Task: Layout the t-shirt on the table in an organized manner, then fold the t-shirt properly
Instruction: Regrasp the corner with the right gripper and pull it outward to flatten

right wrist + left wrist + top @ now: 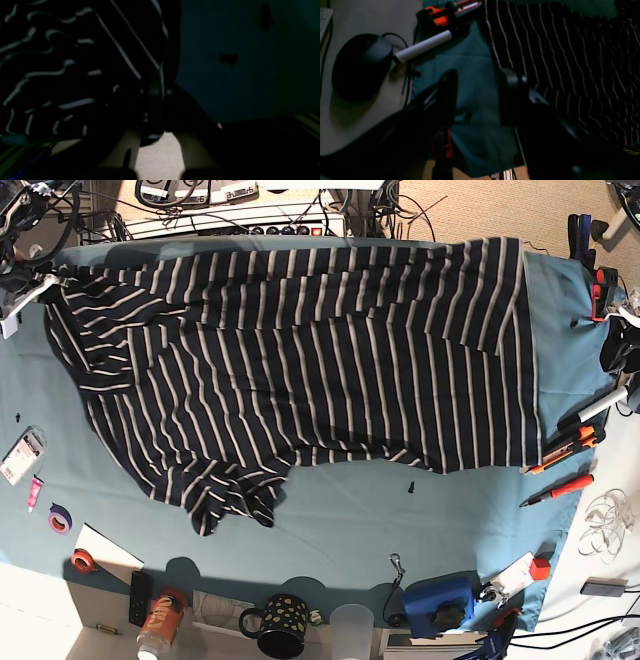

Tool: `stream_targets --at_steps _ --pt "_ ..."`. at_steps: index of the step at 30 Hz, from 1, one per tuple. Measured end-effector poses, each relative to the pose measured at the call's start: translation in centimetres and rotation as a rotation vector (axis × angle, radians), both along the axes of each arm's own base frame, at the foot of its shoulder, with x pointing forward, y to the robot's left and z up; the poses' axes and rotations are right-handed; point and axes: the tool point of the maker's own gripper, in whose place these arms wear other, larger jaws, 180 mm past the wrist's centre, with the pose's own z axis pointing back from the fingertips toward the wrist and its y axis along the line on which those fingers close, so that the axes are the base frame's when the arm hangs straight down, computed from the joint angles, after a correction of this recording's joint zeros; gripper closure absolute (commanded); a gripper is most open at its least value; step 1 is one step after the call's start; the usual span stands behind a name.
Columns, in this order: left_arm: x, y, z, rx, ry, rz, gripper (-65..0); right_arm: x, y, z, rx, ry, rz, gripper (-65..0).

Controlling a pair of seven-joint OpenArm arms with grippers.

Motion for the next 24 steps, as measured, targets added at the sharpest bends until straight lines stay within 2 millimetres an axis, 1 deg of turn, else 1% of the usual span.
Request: stream_targets --at_steps 5,6,8,9,10,12,14,16,18,19,21,22,24 --pt "0.0 0.0 0.0 0.0 0.0 0.0 -27.0 -0.5 0.9 -1.0 0.026 0.013 -0.01 0.0" --pt "0.0 0.0 0.0 0.0 0.0 0.0 -27.0 -0.5 1.0 -1.0 0.028 0.013 -0.01 -2.8" --pt "0.0 0.0 0.0 0.0 0.0 0.0 -27.0 -0.5 0.9 -1.0 0.027 0.015 -0.01 -13.1" --pt "0.0 0.0 0.0 0.0 0.0 0.0 -27.0 -0.6 0.9 -1.0 0.025 0.019 -0.01 -16.9" --pt "0.0 0.0 0.0 0.0 -0.001 0.0 -27.0 -0.7 0.8 -0.9 0.025 0.019 -0.007 -18.8" --pt "0.0 0.0 0.0 0.0 0.0 0.0 -27.0 -1.2 0.0 -0.4 0.0 0.04 0.0 -18.7" --pt "0.0 0.0 0.0 0.0 0.0 0.0 -27.0 -1.8 -2.2 0.9 -0.07 0.078 -0.018 -18.7" --pt "0.0 0.0 0.0 0.0 0.0 0.0 -27.0 -1.4 -4.5 3.4 -0.116 0.033 -0.06 -18.7" --pt "0.0 0.0 0.0 0.0 0.0 -0.001 -27.0 -0.3 -6.4 6.1 -0.157 -0.074 -0.098 -18.2" --pt "0.0 0.0 0.0 0.0 0.0 -0.001 -27.0 0.2 -6.9 7.3 -0.159 -0.132 -0.115 -15.3" --pt "0.0 0.0 0.0 0.0 0.0 0.0 -27.0 1.1 -6.6 8.5 -0.118 -0.215 -0.118 -3.4" --pt "0.0 0.0 0.0 0.0 0.0 -0.001 -27.0 1.7 -5.9 8.7 -0.08 -0.249 -0.103 0.0" --pt "0.0 0.0 0.0 0.0 0.0 -0.001 -27.0 3.0 -3.7 8.7 0.009 -0.322 -0.045 0.0"
